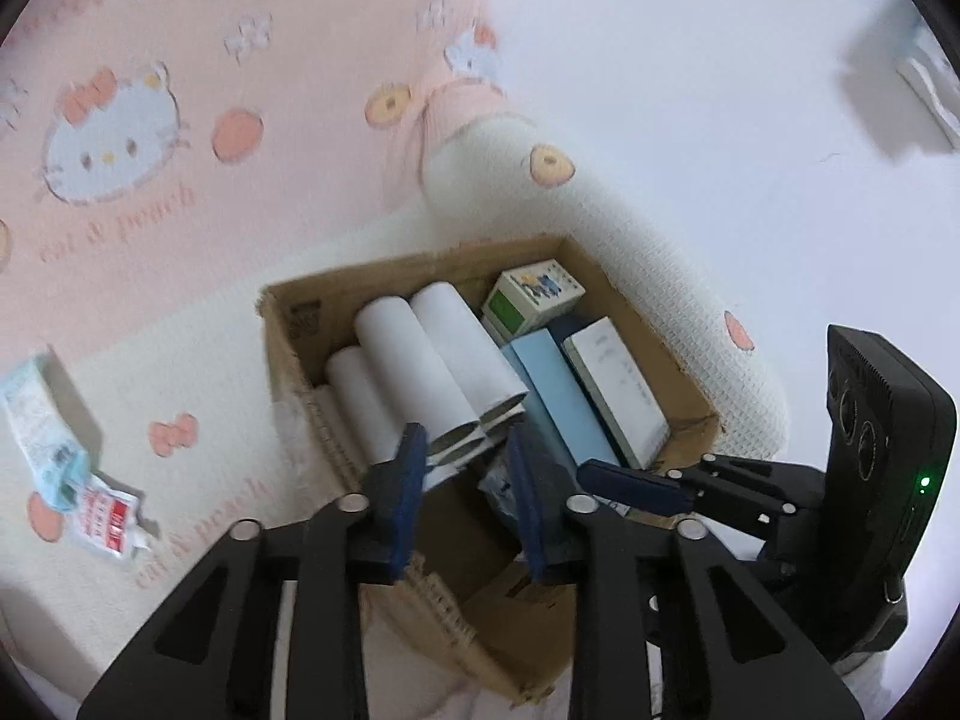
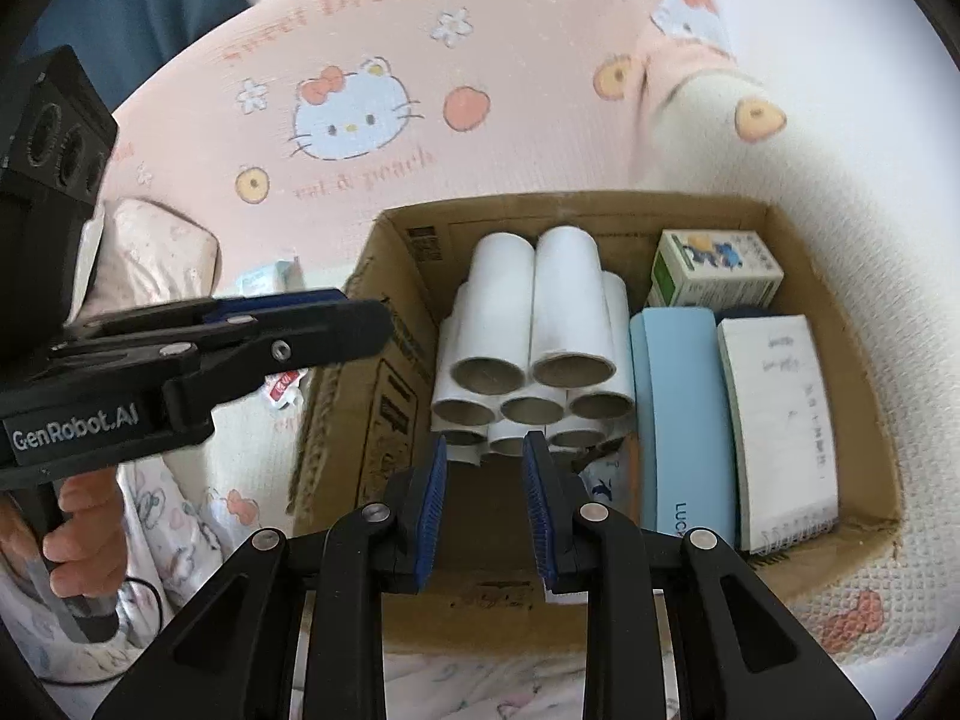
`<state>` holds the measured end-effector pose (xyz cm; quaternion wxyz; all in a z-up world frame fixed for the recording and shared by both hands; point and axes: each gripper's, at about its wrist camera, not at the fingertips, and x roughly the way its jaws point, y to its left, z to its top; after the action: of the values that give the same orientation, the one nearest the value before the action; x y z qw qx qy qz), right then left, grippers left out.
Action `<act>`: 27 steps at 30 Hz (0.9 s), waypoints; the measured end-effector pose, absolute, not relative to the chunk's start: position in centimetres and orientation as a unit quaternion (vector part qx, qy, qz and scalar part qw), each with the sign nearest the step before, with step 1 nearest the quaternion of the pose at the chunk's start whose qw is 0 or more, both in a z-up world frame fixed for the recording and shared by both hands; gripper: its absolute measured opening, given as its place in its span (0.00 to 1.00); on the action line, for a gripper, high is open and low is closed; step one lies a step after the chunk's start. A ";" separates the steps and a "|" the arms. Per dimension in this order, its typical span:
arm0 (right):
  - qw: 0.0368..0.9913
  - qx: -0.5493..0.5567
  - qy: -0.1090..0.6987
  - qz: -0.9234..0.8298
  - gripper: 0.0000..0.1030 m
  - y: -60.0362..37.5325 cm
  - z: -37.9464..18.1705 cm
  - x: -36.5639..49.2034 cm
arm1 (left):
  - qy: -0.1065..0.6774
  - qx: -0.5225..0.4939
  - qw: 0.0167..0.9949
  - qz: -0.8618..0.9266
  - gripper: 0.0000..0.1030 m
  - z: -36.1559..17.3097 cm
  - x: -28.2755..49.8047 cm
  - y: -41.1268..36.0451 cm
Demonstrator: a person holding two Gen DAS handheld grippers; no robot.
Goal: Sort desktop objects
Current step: 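Withdraw the right tool from the box toward the blue packet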
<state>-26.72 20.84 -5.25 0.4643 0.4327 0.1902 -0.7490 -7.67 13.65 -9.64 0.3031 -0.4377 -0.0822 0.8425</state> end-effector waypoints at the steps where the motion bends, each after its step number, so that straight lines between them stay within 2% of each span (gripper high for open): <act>1: 0.466 0.423 0.196 -0.752 0.22 20.9 -5.1 -26.1 | -0.086 -0.429 0.302 0.847 0.28 -9.5 -7.2 13.3; 8: 0.482 0.375 0.210 -0.764 0.22 20.9 -4.3 -21.5 | -0.108 -0.410 0.303 0.853 0.27 -9.7 -3.4 11.0; 18: 0.451 0.350 0.264 -0.777 0.22 20.8 -4.1 -17.6 | 0.002 -0.397 0.282 0.874 0.28 -9.6 1.1 11.9; 27: 0.488 0.341 0.287 -0.750 0.22 19.1 -5.3 -13.3 | 0.007 -0.413 0.237 0.880 0.29 -11.7 1.5 7.4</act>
<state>-13.32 19.07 -5.35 0.4885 0.3409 0.2871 -0.7502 1.49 7.41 -11.67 0.2367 -0.4126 0.0074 0.8796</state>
